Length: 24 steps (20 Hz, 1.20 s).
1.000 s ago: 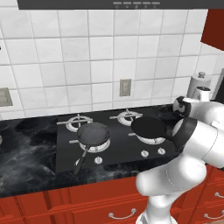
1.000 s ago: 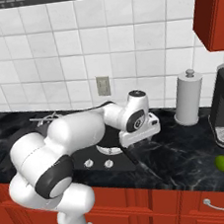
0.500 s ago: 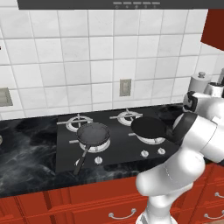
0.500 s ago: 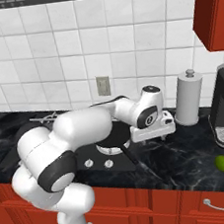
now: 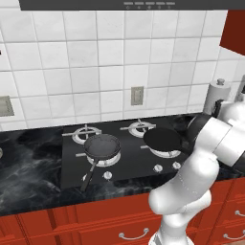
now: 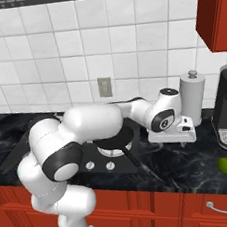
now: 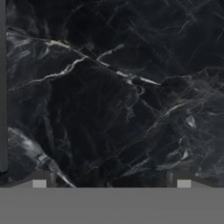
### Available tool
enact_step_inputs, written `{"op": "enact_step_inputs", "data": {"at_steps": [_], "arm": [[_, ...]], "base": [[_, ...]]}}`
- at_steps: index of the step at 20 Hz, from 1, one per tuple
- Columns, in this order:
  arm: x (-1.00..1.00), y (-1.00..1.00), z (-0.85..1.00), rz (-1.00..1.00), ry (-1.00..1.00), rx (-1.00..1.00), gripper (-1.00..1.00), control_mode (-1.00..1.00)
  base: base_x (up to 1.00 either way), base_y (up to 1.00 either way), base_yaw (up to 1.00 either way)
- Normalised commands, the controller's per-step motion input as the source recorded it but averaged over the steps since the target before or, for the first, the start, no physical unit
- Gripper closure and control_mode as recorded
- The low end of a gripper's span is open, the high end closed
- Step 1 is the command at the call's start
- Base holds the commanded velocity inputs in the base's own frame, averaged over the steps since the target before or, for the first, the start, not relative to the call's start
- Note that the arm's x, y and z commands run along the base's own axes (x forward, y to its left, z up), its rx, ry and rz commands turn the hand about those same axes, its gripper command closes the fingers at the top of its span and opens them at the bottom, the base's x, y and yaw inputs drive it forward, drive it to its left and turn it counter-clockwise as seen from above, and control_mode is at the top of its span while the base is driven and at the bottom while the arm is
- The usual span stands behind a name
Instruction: Place both pans onto different burners. Then place the lime and the fish on different pans.
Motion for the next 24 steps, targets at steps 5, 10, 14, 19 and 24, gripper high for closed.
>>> {"op": "enact_step_inputs", "data": {"at_steps": [5, 10, 14, 19, 24], "arm": [[-0.12, -0.57, 0.0, -0.25, -0.01, 0.0, -1.0, -1.0], [0.0, -0.42, 0.02, -0.03, 0.0, 0.0, -1.0, -1.0], [0.0, -0.47, 0.0, 0.0, 0.0, 0.0, -1.0, -1.0], [0.0, -0.52, 0.01, 0.01, 0.0, 0.0, -1.0, -1.0], [0.0, -0.29, 0.0, 0.0, 0.0, 0.0, -1.0, -1.0]], "base": [[0.0, 0.0, 0.0], [0.0, 0.0, 0.0], [0.0, 0.0, 0.0], [0.0, 0.0, 0.0], [0.0, 0.0, 0.0]]}}
